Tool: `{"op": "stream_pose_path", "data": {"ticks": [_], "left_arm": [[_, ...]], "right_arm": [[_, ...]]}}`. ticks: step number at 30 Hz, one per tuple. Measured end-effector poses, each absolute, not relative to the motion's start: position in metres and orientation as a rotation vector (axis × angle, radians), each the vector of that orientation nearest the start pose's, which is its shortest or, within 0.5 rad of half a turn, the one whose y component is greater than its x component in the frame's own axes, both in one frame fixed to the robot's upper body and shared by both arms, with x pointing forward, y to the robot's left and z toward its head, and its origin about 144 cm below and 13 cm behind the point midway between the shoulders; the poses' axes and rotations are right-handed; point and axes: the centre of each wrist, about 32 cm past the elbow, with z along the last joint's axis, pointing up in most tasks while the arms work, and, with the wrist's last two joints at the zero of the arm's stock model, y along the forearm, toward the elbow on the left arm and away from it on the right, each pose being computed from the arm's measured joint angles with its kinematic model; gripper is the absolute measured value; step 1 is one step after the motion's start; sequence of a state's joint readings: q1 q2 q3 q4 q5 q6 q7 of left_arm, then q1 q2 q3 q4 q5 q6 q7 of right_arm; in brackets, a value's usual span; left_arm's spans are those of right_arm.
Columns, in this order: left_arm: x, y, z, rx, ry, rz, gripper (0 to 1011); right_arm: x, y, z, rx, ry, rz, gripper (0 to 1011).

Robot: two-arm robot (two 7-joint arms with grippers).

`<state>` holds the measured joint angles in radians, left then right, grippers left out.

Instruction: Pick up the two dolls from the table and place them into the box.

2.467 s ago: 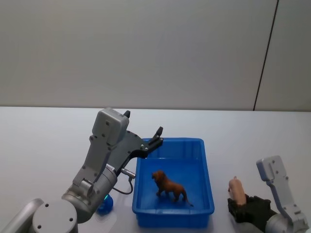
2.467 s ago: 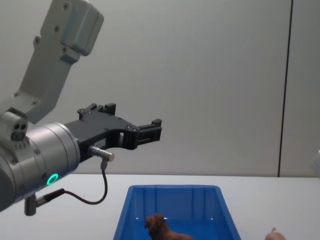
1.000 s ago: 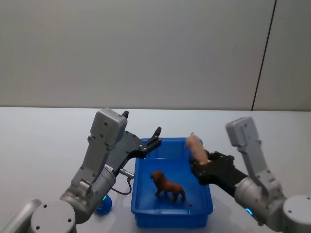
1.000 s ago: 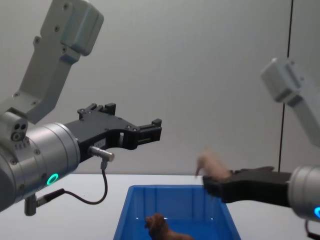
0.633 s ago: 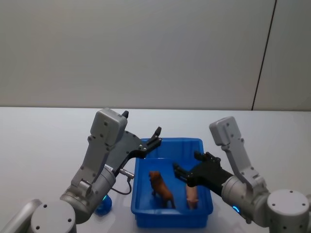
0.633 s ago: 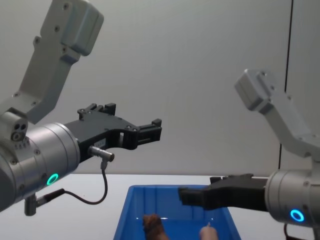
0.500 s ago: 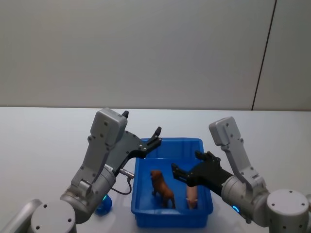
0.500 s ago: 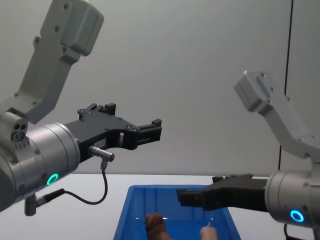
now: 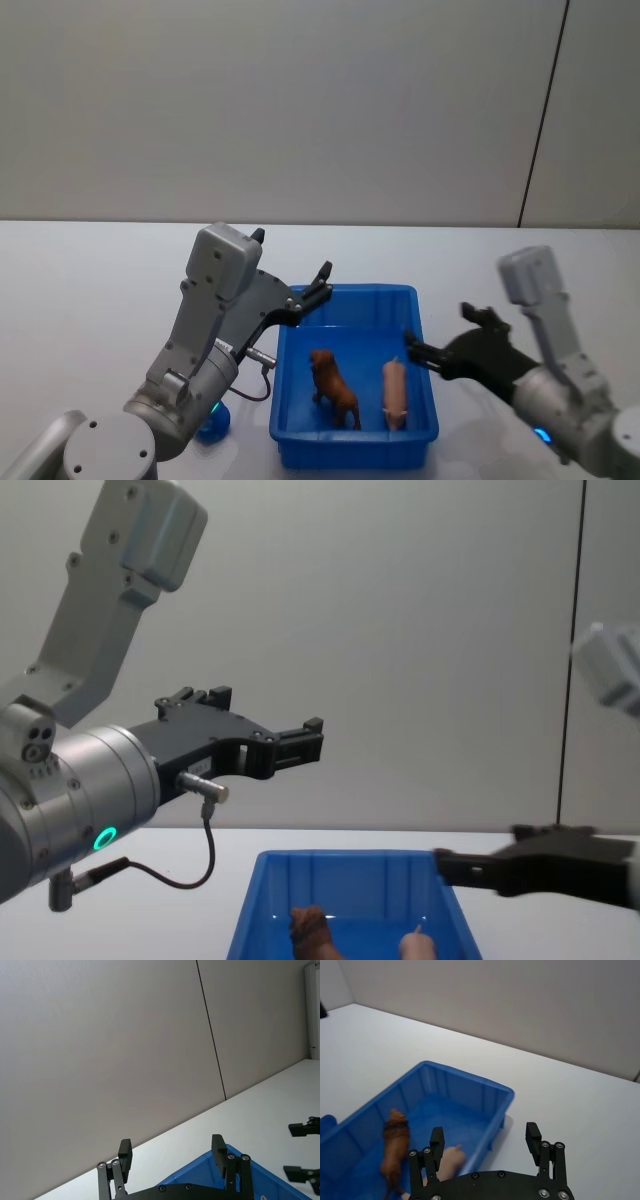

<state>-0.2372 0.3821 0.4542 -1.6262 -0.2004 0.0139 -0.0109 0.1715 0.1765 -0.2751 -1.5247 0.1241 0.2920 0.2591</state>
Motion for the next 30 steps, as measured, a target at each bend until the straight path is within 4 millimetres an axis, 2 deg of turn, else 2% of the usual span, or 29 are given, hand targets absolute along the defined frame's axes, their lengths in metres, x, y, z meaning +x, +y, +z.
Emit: {"op": "stream_pose_path", "data": {"ticks": [5, 11, 19, 30], "left_arm": [[0.492, 0.198, 1.204, 0.061, -0.268, 1.124, 1001], [0.492, 0.199, 1.204, 0.061, -0.267, 1.124, 1001], [0.488, 0.202, 1.205, 0.083, -0.267, 1.138, 1001], [0.467, 0.218, 1.199, 0.149, -0.199, 1.211, 1001]], "right_arm": [[0.492, -0.217, 1.167, -0.222, 0.104, -1.105, 1001], [0.487, -0.232, 1.164, -0.215, 0.110, -1.136, 1001], [0.483, -0.243, 1.161, -0.212, 0.114, -1.158, 1001], [0.480, -0.251, 1.160, -0.210, 0.116, -1.174, 1000]]}}
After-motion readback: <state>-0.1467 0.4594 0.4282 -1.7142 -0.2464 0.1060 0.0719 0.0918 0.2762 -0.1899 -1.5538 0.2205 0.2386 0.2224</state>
